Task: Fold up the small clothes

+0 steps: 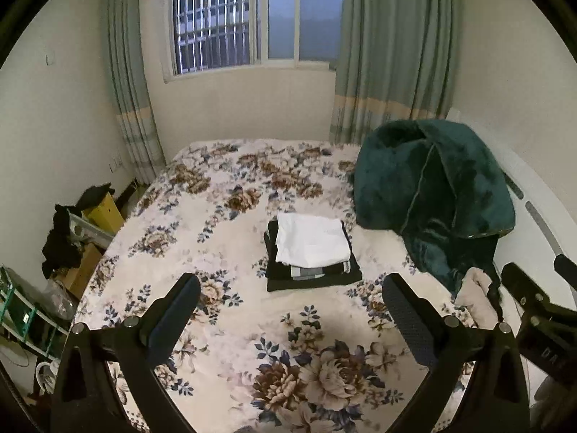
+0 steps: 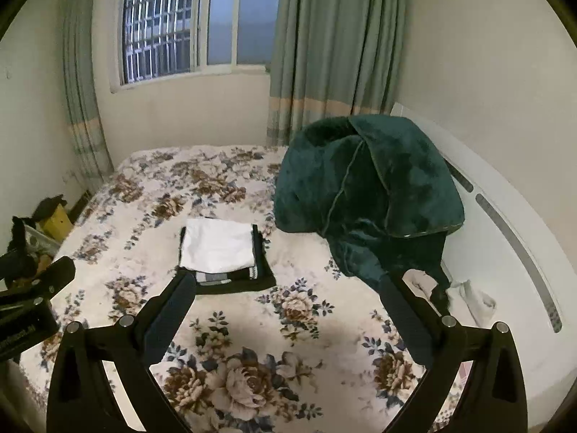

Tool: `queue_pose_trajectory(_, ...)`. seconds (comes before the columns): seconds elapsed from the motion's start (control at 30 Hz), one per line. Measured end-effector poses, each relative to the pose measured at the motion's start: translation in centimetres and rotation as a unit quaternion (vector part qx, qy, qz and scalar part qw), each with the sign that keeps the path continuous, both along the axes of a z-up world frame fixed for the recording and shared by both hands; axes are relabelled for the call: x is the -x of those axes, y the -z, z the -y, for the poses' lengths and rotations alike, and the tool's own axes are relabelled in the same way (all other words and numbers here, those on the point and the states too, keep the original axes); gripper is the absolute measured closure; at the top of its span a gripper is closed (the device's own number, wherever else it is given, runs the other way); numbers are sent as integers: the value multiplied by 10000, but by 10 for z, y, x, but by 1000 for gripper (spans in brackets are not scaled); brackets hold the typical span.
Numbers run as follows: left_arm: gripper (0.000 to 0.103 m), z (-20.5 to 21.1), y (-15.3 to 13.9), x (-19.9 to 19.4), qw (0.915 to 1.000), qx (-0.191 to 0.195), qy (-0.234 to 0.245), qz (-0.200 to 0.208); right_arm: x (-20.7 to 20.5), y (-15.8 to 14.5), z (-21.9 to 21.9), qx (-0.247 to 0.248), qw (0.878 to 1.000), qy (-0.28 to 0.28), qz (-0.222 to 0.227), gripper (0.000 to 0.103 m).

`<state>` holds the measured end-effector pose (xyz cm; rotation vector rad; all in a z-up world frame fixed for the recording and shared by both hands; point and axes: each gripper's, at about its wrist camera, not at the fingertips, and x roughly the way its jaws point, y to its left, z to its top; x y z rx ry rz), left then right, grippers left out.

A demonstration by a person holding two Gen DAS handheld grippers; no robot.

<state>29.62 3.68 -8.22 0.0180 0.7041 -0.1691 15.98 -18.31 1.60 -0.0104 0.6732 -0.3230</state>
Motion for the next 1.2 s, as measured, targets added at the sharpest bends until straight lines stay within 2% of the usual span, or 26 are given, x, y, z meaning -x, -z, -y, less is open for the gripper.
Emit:
queue_pose_trajectory(0.23, 0, -10, -16, 37, 9998, 35, 14, 218, 60, -37, -13, -86, 9995, -88, 291, 0)
queue_pose_trajectory(0.43, 0, -14, -17, 50, 9997, 61, -13, 236, 85, -44, -17, -49, 9993, -82, 365, 0)
queue_pose_trajectory(0.7, 0, -12, -15, 56, 9998, 58, -48, 196, 94, -43, -16, -2, 9990, -167, 412, 0)
queue_pose_trajectory(1.2, 0, -21, -18, 63, 9991, -49, -291, 292, 76, -40, -14, -16, 9986, -363, 376, 0)
